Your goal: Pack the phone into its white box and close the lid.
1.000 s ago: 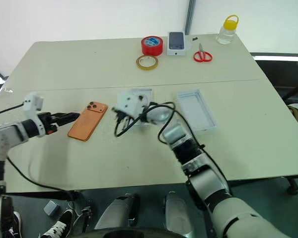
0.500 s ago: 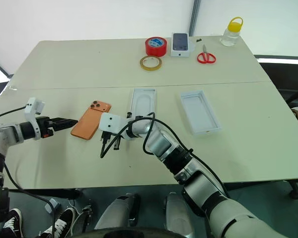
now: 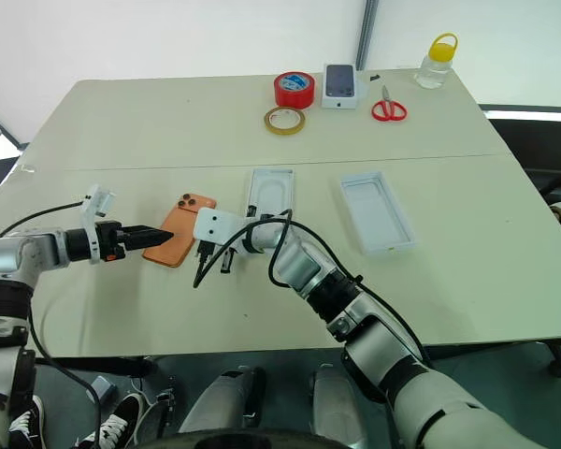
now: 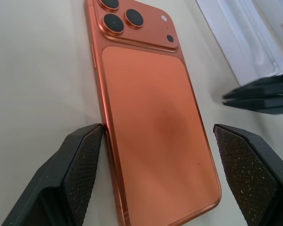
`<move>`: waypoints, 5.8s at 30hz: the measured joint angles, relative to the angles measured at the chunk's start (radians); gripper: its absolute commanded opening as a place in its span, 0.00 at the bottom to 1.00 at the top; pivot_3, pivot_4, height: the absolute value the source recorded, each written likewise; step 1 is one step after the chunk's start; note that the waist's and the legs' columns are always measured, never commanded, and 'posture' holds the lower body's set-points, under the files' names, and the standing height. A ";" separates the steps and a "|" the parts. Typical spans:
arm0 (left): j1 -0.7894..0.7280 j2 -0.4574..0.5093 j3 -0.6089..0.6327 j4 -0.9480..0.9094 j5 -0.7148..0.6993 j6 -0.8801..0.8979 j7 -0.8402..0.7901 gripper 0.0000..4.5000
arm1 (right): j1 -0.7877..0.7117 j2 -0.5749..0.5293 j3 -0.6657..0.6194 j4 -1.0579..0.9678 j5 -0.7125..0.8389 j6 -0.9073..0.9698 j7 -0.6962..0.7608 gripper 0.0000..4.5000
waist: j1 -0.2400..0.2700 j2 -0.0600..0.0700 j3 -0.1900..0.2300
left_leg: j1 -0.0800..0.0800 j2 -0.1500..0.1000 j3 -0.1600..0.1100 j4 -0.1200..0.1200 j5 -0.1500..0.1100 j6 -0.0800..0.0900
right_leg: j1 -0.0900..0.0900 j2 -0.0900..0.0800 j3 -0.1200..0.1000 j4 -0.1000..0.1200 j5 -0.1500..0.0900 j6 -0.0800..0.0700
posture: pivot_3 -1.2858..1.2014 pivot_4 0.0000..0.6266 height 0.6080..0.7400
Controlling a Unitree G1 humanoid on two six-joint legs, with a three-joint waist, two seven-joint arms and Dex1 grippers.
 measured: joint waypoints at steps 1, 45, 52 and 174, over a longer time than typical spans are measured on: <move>-0.002 -0.004 0.010 0.007 -0.001 0.003 0.002 0.87 | -0.004 0.007 0.000 0.017 -0.004 0.000 -0.004 0.01 | 0.000 0.001 -0.001 | 0.000 0.000 0.000 0.000 0.000 0.000 | 0.000 0.000 0.000 0.000 0.000 0.000 | 0.52 0.24 1.00; -0.008 -0.120 0.126 0.089 -0.101 0.158 0.078 0.58 | -0.075 0.124 0.007 0.210 -0.075 -0.048 -0.039 0.00 | -0.007 0.008 -0.018 | 0.003 0.000 -0.001 -0.002 -0.002 0.004 | 0.002 0.001 0.001 0.000 0.000 0.000 | 0.52 0.24 1.00; 0.000 -0.125 0.141 0.088 -0.121 0.163 0.089 0.58 | -0.072 0.122 0.009 0.206 -0.078 -0.048 -0.038 0.00 | -0.007 0.008 -0.018 | 0.003 0.000 -0.001 -0.002 -0.002 0.004 | 0.001 0.000 0.001 0.000 0.000 0.000 | 0.52 0.24 1.00; 0.179 -0.518 0.308 -0.418 -0.775 0.286 0.851 0.00 | 0.208 -0.523 -0.316 -0.299 0.298 0.045 0.340 0.55 | 0.028 -0.007 -0.007 | -0.001 0.001 -0.002 -0.002 -0.003 0.005 | 0.009 -0.001 -0.002 -0.012 0.000 0.000 | 0.52 0.24 1.00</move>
